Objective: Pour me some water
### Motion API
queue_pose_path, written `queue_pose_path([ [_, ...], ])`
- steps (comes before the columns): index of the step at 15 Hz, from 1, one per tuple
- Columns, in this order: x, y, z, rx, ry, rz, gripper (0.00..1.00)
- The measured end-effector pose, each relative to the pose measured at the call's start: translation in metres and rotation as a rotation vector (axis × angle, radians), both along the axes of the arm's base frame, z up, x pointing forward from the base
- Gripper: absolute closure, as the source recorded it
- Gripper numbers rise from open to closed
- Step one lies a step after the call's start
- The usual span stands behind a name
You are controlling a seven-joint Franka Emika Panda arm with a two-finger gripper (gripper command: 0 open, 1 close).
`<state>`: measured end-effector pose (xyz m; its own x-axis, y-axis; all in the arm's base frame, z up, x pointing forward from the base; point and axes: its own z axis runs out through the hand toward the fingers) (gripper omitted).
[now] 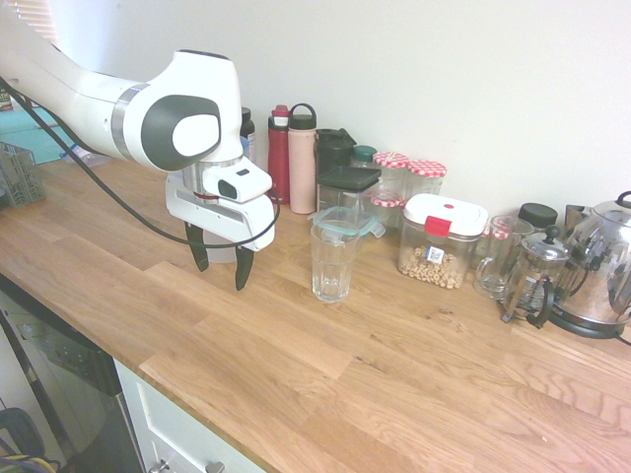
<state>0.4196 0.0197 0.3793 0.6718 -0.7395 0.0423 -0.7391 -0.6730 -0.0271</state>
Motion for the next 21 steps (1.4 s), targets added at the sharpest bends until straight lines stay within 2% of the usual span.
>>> queue_pose_path([
  [5,-0.004,0.01,0.015,0.025,-0.035,-0.045,0.0],
  [9,-0.051,0.062,0.067,0.033,-0.107,0.025,0.0],
  [11,-0.081,0.097,0.099,0.049,-0.177,0.037,0.0],
  [14,-0.107,0.139,0.137,0.042,-0.323,0.006,0.0],
  [17,-0.093,0.149,0.14,-0.009,-0.378,0.003,0.0],
  [21,-0.049,0.136,0.13,-0.031,-0.373,-0.001,0.0],
])
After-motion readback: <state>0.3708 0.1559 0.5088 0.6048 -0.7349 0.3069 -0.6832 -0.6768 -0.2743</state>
